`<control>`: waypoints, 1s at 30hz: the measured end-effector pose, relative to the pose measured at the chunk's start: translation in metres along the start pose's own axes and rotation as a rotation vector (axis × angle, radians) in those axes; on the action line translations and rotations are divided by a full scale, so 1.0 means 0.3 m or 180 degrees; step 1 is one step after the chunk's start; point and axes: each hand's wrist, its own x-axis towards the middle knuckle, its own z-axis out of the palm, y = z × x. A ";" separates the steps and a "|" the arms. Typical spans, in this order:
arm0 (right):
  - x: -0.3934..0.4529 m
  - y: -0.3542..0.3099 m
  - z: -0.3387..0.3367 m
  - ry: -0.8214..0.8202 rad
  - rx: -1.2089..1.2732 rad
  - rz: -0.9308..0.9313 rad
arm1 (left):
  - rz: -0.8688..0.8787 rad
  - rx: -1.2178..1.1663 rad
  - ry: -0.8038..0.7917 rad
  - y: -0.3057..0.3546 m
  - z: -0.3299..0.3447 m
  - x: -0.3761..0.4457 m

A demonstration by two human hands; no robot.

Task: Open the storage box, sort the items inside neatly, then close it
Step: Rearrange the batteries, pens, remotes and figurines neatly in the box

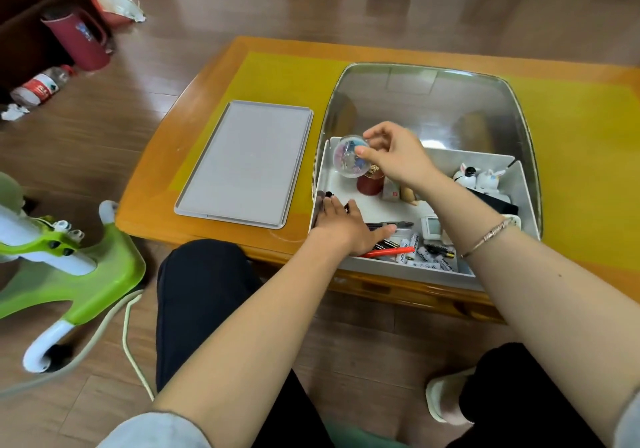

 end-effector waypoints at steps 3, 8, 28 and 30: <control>0.026 0.000 0.005 -0.0353 -0.0403 -0.0150 | 0.0020 0.0066 -0.0091 0.002 -0.004 -0.024; 0.042 0.017 0.031 -0.0744 -0.1285 -0.0462 | 0.0066 0.0032 -0.0084 -0.001 -0.008 -0.042; -0.010 0.123 -0.007 -0.0205 -0.2397 -0.0699 | 0.0073 0.0171 0.0580 0.011 -0.007 0.004; -0.008 0.125 -0.010 -0.0248 -0.2343 -0.0717 | 0.0034 0.0174 0.0608 0.007 -0.007 0.017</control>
